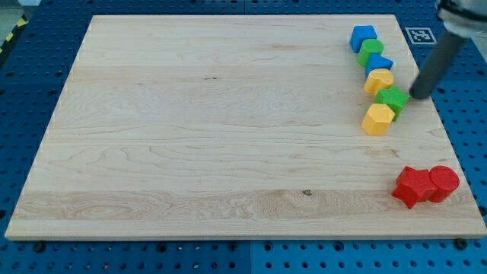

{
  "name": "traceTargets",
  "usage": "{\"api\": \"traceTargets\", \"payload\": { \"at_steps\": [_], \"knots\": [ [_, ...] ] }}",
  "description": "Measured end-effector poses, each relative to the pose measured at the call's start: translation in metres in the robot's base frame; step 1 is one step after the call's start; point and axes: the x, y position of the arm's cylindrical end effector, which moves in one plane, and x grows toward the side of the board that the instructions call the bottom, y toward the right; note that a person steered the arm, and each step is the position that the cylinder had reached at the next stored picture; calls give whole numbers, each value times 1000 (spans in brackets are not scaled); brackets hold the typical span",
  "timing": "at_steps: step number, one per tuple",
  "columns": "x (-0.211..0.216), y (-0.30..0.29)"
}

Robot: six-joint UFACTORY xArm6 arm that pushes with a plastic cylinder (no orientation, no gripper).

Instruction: Nudge the group of blocks a bit down

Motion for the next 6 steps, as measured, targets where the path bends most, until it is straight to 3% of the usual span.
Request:
{"api": "traceTargets", "payload": {
  "at_steps": [2,4,6],
  "knots": [
    [-153,0],
    [-147,-55],
    [-81,-53]
  ]
}}
